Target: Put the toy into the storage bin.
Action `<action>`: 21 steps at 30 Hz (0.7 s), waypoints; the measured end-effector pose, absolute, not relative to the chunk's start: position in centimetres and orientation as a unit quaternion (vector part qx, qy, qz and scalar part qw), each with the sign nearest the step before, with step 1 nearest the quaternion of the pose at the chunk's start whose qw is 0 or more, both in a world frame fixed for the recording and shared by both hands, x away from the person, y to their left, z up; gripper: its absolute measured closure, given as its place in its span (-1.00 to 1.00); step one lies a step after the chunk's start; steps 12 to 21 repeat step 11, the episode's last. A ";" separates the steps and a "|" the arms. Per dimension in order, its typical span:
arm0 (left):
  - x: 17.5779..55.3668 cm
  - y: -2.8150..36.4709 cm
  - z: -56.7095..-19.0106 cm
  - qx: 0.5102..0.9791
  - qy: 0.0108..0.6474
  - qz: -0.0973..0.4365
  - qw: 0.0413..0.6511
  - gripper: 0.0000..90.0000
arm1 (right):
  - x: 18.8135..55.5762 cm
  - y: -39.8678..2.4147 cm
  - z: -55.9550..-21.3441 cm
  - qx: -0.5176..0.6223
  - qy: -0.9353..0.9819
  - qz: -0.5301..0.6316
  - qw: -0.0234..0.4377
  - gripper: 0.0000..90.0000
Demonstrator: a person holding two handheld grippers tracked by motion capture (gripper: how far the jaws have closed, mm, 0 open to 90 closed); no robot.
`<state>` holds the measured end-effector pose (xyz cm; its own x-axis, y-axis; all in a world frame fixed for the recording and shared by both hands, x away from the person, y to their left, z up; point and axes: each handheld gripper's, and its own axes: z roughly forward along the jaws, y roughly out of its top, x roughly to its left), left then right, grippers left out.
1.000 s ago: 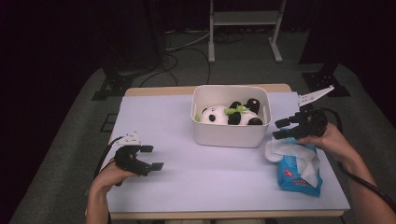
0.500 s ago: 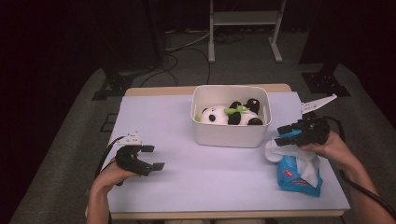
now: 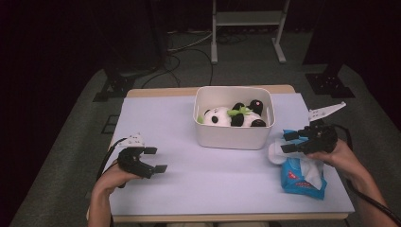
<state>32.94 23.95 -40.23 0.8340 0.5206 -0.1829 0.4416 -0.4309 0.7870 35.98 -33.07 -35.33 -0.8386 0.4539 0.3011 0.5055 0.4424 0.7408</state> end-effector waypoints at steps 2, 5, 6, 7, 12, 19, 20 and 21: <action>32.9 24.0 -40.2 0.845 0.284 0.045 0.450 -0.79 | 35.8 -33.1 -35.4 -0.282 -0.849 -0.446 0.028 -0.26; 32.9 23.9 -40.2 0.846 0.282 0.045 0.450 -0.79 | 35.4 -33.1 -35.6 -0.281 -0.849 -0.447 0.028 -0.26; 32.9 23.9 -40.1 0.846 0.282 0.046 0.450 -0.79 | 35.4 -33.1 -35.6 -0.281 -0.849 -0.447 0.028 -0.26; 33.0 23.9 -40.1 0.846 0.282 0.046 0.451 -0.79 | 35.3 -33.0 -35.6 -0.282 -0.848 -0.448 0.029 -0.26; 33.0 23.7 -40.0 0.847 0.277 0.044 0.452 -0.79 | 35.0 -33.0 -35.7 -0.281 -0.849 -0.447 0.028 -0.26; 33.0 23.7 -40.0 0.847 0.277 0.044 0.452 -0.79 | 35.0 -33.0 -35.7 -0.281 -0.849 -0.447 0.028 -0.26; 33.0 23.7 -40.0 0.847 0.277 0.044 0.452 -0.79 | 35.0 -33.0 -35.7 -0.281 -0.849 -0.447 0.028 -0.26; 33.0 23.7 -40.0 0.847 0.277 0.044 0.452 -0.79 | 35.0 -33.0 -35.7 -0.281 -0.849 -0.447 0.028 -0.26</action>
